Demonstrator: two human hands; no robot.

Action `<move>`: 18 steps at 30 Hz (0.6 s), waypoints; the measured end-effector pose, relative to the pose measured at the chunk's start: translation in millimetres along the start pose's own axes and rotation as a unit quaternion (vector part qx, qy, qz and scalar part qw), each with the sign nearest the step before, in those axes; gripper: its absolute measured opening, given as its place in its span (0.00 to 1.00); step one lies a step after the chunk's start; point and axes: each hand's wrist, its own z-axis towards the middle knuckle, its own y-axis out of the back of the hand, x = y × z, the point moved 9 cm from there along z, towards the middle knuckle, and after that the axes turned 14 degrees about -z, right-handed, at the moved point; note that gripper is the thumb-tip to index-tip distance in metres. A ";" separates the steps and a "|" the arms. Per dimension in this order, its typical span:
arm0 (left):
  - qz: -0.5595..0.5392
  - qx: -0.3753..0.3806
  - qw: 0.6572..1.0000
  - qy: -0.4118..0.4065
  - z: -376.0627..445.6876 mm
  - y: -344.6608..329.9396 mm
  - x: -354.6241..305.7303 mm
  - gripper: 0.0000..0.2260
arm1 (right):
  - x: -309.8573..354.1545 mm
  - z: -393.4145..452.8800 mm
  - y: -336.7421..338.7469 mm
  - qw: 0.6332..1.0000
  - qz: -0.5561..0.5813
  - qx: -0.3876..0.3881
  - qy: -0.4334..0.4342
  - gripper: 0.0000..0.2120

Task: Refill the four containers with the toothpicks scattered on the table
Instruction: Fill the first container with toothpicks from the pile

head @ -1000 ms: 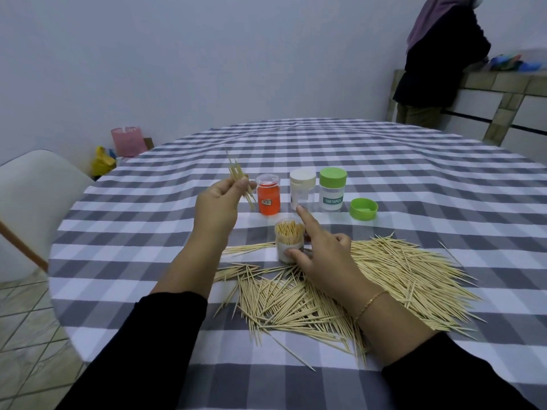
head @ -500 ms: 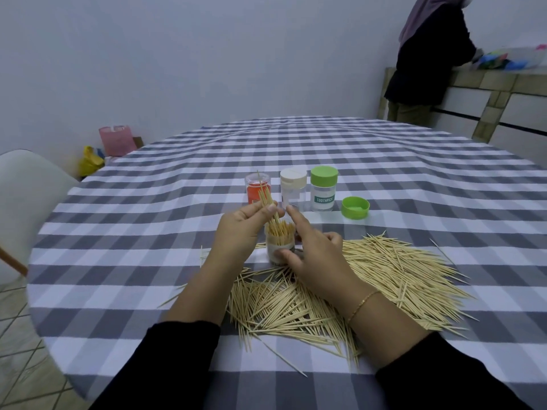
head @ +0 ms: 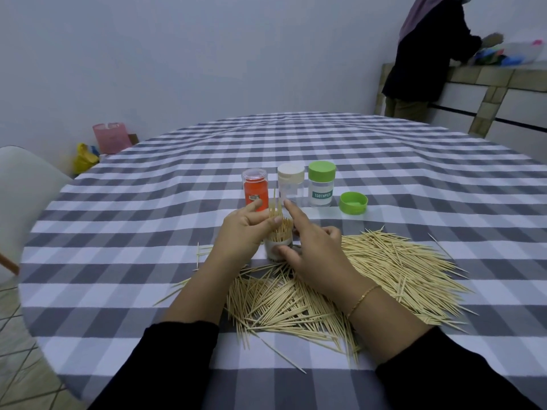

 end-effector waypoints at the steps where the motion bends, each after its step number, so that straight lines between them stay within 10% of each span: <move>1: -0.013 0.009 1.000 0.002 -0.5 -1.4 -0.3 0.10 | 0.2 0.1 0.4 1.000 0.000 -0.001 0.000 0.35; 18: -0.025 0.007 0.999 0.033 -3.0 4.3 2.6 0.07 | 7.5 -1.6 8.5 0.997 0.081 0.009 0.007 0.35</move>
